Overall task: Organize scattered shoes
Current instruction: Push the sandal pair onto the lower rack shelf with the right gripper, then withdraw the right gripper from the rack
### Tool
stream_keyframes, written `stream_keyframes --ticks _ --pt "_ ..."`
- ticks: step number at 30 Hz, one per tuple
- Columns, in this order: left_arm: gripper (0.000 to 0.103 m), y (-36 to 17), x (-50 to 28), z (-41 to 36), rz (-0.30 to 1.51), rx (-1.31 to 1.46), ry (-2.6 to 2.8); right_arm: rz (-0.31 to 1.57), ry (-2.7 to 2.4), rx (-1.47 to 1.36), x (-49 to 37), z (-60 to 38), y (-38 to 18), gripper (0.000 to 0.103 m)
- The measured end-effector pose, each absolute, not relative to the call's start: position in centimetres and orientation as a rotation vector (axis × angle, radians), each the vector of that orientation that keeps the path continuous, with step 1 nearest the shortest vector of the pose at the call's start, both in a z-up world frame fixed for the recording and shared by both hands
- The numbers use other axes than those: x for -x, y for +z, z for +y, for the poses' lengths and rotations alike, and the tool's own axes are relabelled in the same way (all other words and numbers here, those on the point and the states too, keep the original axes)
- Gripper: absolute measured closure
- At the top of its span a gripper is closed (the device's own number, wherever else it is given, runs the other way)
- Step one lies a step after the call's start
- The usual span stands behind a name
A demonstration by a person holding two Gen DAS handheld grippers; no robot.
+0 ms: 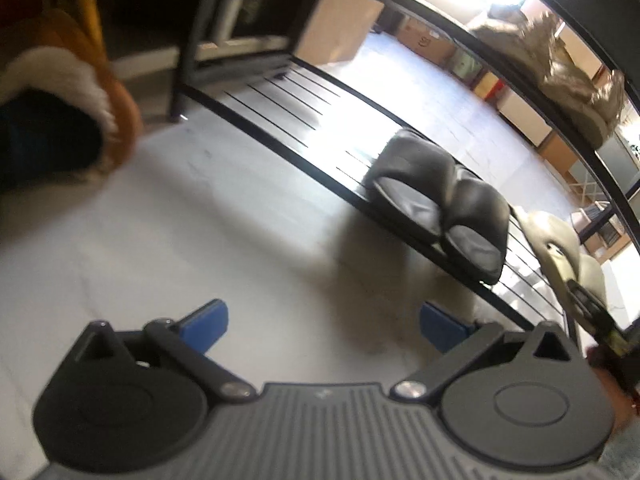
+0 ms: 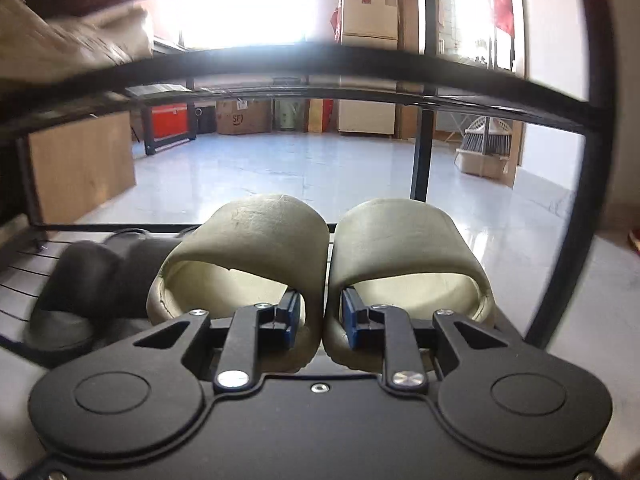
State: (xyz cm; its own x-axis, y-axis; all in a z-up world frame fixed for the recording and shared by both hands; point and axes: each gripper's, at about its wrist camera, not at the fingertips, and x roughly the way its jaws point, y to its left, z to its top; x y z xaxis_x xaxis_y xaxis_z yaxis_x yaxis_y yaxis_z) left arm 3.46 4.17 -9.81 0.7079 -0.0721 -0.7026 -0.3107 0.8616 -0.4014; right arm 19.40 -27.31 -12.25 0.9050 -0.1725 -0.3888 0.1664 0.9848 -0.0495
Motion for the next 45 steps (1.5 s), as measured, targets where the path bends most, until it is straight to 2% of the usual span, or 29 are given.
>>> stream_keyframes --ticks 7,10,11,12,13,14,15,22,24,27,30,33,37,41,45 --pt "0.001 -11.7 -5.6 2.3 0.8 0.541 0.11 0.444 -0.143 0.061 -23.2 -28.6 -15.0 0.079" --pt "0.001 -12.5 -5.8 2.1 0.826 0.542 0.1 0.467 -0.135 0.07 -23.5 -28.4 -16.6 0.07" --pt "0.001 -12.6 -5.7 2.1 0.831 0.543 0.1 0.468 -0.14 0.054 -23.4 -28.6 -16.7 0.066" --pt "0.001 -12.8 -5.6 2.0 0.835 0.543 0.099 0.458 -0.152 0.037 -23.1 -28.9 -17.0 0.051" --pt "0.001 -12.9 -5.6 2.1 0.841 0.542 0.099 0.455 -0.164 0.039 -22.8 -28.9 -16.9 0.041" --pt "0.001 -12.9 -5.5 2.1 0.844 0.541 0.1 0.454 -0.164 0.042 -22.5 -28.8 -16.8 0.024" --pt "0.001 -12.9 -5.5 2.2 0.844 0.54 0.101 0.451 -0.163 0.047 -22.0 -28.6 -16.6 0.02" --pt "0.001 -11.1 -4.5 1.8 0.833 0.527 0.076 0.444 -0.156 0.064 -16.3 -27.9 -14.6 0.019" --pt "0.001 -10.4 -3.9 1.4 0.834 0.5 0.052 0.411 -0.18 0.016 -11.6 -27.7 -12.6 0.017" --pt "0.001 -9.0 -2.0 0.3 0.832 0.42 -0.002 0.369 -0.232 0.024 -4.4 -26.9 -10.2 0.006" --pt "0.001 -8.3 -0.4 -0.5 0.83 0.365 -0.038 0.359 -0.314 0.103 3.3 -25.9 -7.6 0.001" --pt "0.001 -7.8 1.7 -1.8 0.832 0.32 -0.075 0.324 -0.421 0.148 9.0 -25.6 -5.8 0.0" --pt "0.001 -7.7 3.9 -4.6 0.85 0.232 -0.146 0.106 -0.724 0.058 19.7 -25.7 -4.1 0.0" --pt "0.001 -7.6 5.8 -8.6 0.804 0.074 -0.261 -0.071 -0.934 -0.067 23.3 -27.0 -5.8 0.0" --pt "0.001 -8.1 7.0 -12.1 0.795 -0.023 -0.349 0.031 -0.997 -0.15 22.0 -30.5 -6.7 0.0"
